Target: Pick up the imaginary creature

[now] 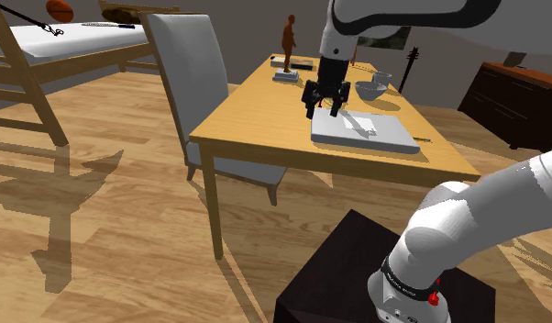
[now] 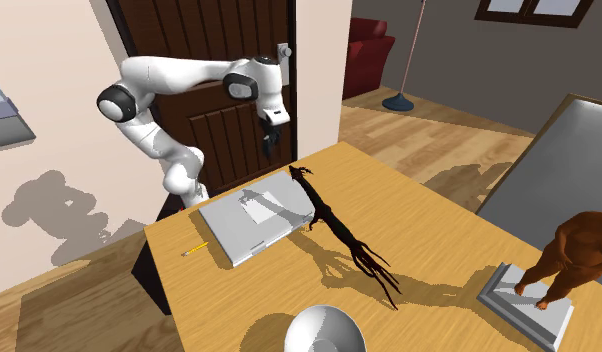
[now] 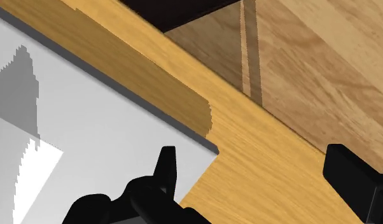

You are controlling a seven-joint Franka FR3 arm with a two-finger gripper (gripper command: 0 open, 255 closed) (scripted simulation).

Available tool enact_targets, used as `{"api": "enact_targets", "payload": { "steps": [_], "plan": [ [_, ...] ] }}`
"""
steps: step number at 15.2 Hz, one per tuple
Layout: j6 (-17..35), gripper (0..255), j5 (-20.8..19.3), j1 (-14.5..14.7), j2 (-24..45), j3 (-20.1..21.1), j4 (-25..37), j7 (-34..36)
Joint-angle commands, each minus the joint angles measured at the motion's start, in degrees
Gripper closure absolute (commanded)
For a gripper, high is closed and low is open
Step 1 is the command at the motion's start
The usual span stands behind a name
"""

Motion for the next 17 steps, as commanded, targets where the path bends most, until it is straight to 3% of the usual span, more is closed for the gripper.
{"api": "enact_targets", "payload": {
  "steps": [1,17],
  "plan": [
    [1.2,0,-0.7,-1.0,3.3,-0.7,2.5,1.1],
    [3.2,0,-2.8,-8.4,30.6,-8.0,30.0,7.8]
  ]
}}
